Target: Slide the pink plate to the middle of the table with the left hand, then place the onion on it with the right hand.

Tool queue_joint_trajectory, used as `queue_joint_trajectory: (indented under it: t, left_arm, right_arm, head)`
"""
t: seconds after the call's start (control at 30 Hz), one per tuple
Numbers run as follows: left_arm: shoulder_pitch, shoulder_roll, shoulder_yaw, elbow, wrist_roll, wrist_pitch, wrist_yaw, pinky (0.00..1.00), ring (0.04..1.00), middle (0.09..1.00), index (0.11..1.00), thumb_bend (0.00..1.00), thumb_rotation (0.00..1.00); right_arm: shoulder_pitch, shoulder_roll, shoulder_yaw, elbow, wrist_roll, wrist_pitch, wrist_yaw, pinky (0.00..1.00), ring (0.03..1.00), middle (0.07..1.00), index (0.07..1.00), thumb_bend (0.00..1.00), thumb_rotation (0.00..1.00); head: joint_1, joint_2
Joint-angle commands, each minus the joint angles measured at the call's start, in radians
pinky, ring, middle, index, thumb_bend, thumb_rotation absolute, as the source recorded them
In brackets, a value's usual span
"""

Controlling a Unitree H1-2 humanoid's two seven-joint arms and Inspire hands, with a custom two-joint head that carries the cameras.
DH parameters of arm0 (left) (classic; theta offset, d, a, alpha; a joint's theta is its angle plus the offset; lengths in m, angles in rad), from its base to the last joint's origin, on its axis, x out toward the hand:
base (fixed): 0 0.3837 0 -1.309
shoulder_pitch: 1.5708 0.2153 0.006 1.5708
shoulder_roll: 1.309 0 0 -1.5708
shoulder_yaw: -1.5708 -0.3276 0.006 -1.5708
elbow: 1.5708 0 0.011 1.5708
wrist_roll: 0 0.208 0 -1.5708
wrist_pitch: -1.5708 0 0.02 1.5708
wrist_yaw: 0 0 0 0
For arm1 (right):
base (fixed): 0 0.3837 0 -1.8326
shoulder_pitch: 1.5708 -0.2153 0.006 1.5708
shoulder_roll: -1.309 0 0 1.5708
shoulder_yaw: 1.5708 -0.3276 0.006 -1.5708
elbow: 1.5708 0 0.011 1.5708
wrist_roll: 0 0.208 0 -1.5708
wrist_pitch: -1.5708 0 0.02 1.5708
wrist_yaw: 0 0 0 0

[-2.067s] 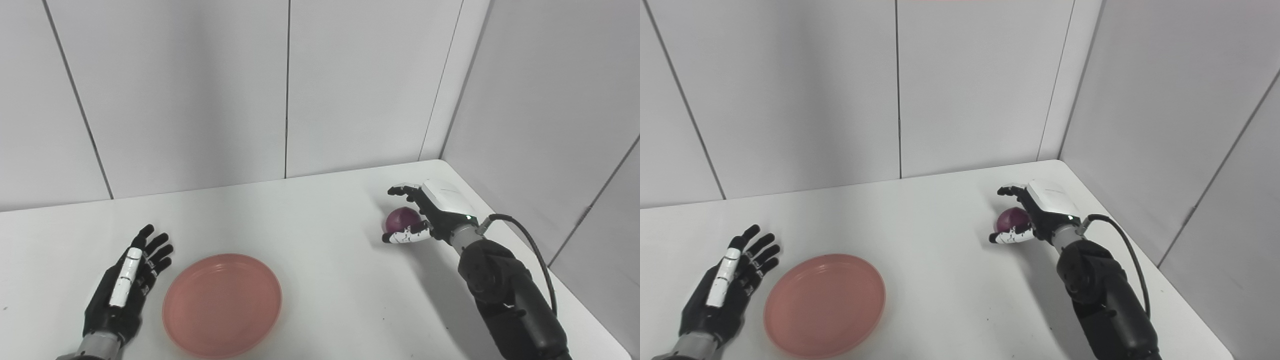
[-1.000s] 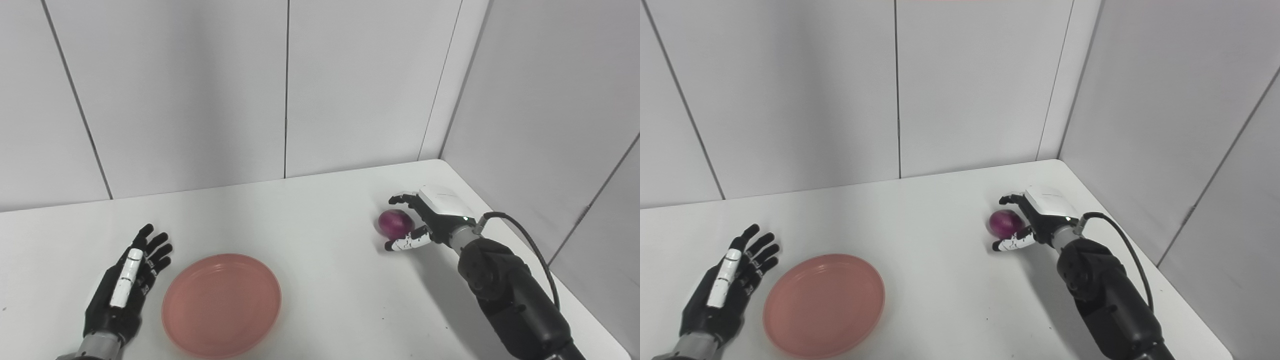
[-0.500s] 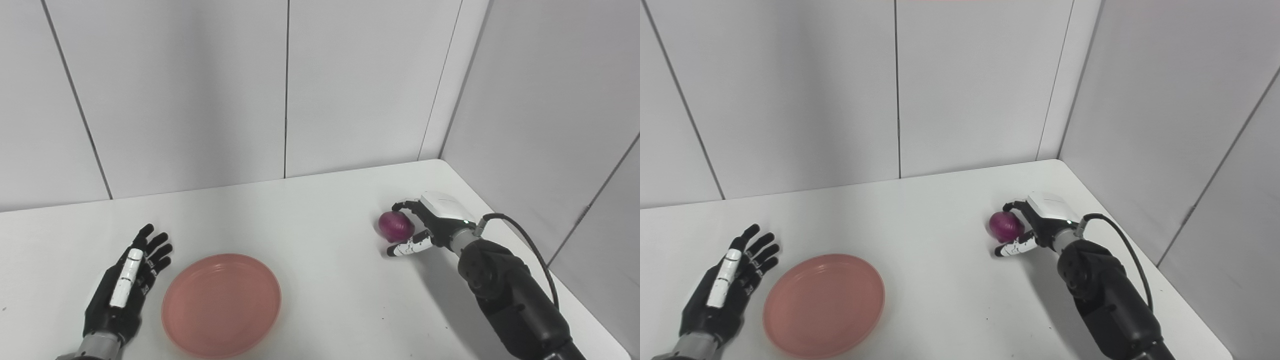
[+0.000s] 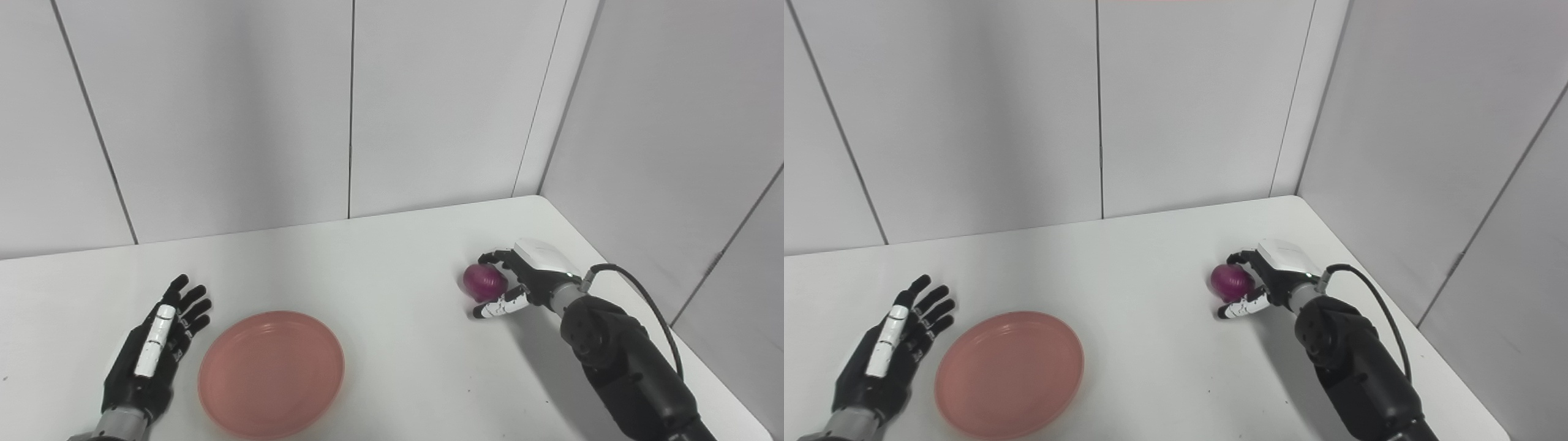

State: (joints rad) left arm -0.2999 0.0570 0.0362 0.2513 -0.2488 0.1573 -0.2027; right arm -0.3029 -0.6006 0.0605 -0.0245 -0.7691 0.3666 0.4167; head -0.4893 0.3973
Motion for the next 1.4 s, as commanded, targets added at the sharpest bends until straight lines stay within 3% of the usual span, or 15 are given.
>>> queue_joint_trajectory:
  t: [0.0, 0.3, 0.77, 1.07, 1.37]
  left_arm:
    - [0.054, 0.004, -0.003, 0.054, 0.008, 0.074, 0.012, 0.91, 0.892, 0.894, 0.914, 0.64, 0.75]
    - [0.052, 0.006, -0.001, 0.058, 0.009, 0.079, 0.013, 0.9, 0.888, 0.891, 0.904, 0.65, 0.74]
    - [0.053, 0.008, 0.0, 0.055, 0.0, 0.085, 0.008, 0.91, 0.894, 0.896, 0.914, 0.65, 0.73]
    - [0.055, 0.01, 0.0, 0.05, -0.003, 0.085, 0.006, 0.91, 0.894, 0.899, 0.911, 0.64, 0.73]
    - [0.052, 0.01, -0.004, 0.053, -0.003, 0.087, 0.006, 0.92, 0.897, 0.899, 0.914, 0.65, 0.74]
  right_arm:
    - [-0.027, -0.031, -0.01, -0.02, 0.008, 0.001, -0.027, 0.63, 0.8, 0.833, 0.81, 0.99, 0.36]
    - [-0.024, -0.023, 0.001, -0.015, 0.025, -0.013, -0.053, 0.63, 0.793, 0.831, 0.81, 0.98, 0.33]
    - [-0.019, -0.013, 0.019, 0.004, 0.063, -0.025, -0.108, 0.5, 0.627, 0.736, 0.778, 0.89, 0.23]
    - [-0.039, -0.057, 0.089, -0.001, 0.019, 0.081, 0.027, 0.58, 0.662, 0.713, 0.75, 0.87, 0.21]
    - [-0.049, -0.075, 0.104, -0.003, -0.04, 0.103, 0.139, 0.55, 0.63, 0.696, 0.725, 0.86, 0.2]
  head:
    - [0.001, 0.001]
    - [0.003, 0.003]
    - [0.003, 0.006]
    - [0.004, 0.009]
    - [0.002, 0.009]
